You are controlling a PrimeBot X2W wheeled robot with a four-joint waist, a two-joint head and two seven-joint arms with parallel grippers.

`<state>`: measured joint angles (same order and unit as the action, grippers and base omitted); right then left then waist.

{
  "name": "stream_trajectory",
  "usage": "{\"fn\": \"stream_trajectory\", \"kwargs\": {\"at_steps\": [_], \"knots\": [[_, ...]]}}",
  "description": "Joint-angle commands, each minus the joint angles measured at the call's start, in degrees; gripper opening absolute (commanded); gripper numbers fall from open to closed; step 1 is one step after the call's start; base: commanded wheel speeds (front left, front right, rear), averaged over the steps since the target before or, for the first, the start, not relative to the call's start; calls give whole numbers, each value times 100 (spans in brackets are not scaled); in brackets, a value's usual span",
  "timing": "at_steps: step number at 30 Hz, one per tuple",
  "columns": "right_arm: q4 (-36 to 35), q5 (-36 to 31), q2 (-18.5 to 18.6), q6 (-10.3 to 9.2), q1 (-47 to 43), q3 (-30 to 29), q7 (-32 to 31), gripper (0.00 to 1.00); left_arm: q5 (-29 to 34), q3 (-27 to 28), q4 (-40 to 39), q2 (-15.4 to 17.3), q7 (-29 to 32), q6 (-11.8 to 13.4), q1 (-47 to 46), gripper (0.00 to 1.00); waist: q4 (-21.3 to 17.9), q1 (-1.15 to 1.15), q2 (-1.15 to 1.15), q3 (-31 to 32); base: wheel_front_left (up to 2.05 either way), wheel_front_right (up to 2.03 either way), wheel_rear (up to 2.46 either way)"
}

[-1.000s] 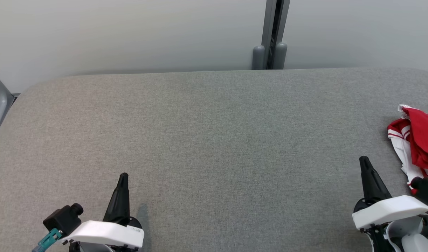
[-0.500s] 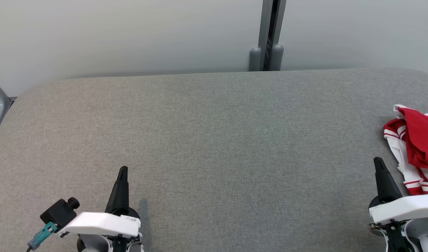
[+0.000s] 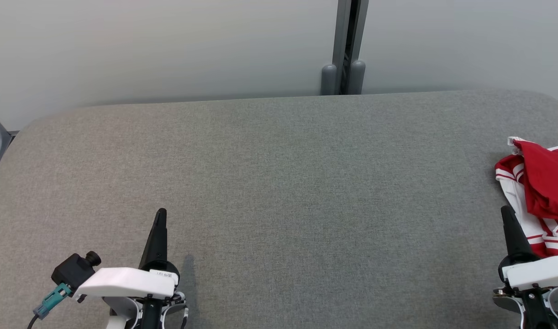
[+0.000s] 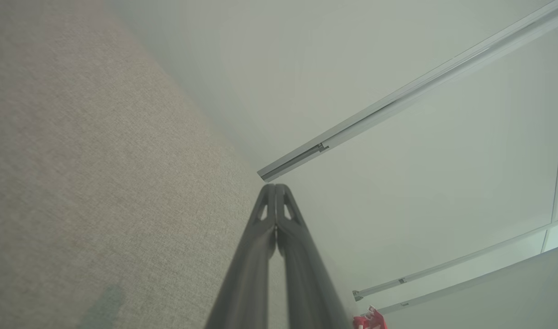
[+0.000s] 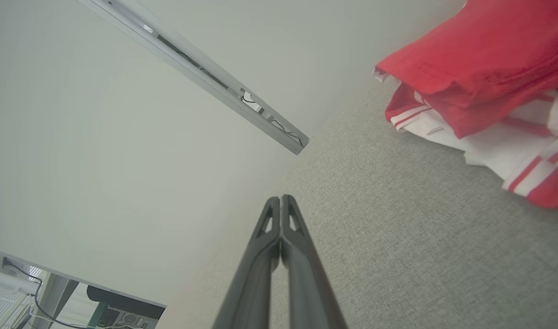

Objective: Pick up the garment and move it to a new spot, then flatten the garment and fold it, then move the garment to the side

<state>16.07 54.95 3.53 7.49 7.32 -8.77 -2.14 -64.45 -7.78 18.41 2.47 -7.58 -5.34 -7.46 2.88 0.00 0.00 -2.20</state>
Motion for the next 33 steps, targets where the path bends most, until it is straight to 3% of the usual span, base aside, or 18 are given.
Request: {"fn": "stream_trajectory", "kwargs": {"at_steps": [1,33], "knots": [[-74,135,26,1,8,-60,-45,0,-112,6,-33,30,29,-33,-153,0,-3,0,0,2,0,0,0],[-166,1962,-20,1,-75,-721,-711,0,-1690,-35,183,44,324,-138,-520,0,-133,0,0,98,0,0,0]]}}
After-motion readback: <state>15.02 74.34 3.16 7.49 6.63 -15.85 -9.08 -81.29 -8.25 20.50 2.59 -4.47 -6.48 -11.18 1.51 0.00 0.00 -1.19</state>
